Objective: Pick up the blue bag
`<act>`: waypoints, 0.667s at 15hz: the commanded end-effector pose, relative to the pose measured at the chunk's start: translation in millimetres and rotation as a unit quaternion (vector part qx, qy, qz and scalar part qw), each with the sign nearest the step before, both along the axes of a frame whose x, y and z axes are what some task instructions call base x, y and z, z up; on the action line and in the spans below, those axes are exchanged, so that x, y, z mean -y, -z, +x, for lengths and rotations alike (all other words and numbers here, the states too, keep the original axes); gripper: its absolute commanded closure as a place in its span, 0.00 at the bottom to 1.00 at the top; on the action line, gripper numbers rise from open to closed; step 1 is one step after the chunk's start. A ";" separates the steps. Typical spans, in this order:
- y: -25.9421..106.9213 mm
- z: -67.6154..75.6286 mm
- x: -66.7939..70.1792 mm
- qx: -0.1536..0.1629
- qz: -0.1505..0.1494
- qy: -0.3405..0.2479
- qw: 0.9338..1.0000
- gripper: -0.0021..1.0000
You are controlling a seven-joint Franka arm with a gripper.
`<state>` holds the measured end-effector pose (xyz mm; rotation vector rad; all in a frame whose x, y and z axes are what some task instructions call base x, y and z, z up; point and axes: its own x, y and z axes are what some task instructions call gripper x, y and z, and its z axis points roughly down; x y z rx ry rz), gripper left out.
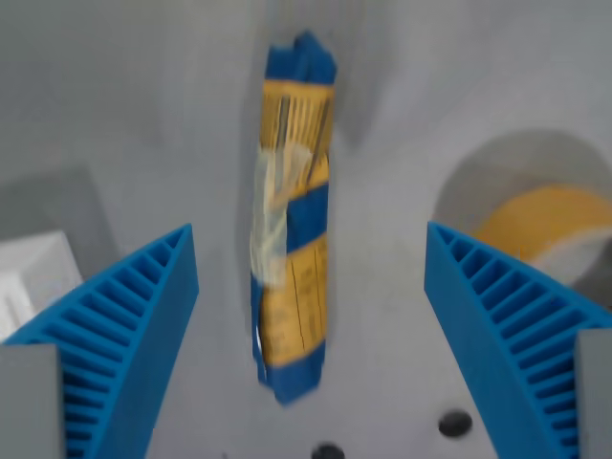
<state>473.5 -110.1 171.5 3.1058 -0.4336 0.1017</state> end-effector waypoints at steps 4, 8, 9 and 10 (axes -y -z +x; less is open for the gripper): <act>4.0 -7.0 -2.6 0.018 0.010 0.046 0.999 0.00; -5.1 -17.4 -2.4 0.025 0.005 0.036 0.999 0.00; -0.7 -11.6 -2.4 0.023 0.004 0.035 0.999 0.00; 3.7 -6.1 -1.4 0.020 0.003 0.033 0.999 0.00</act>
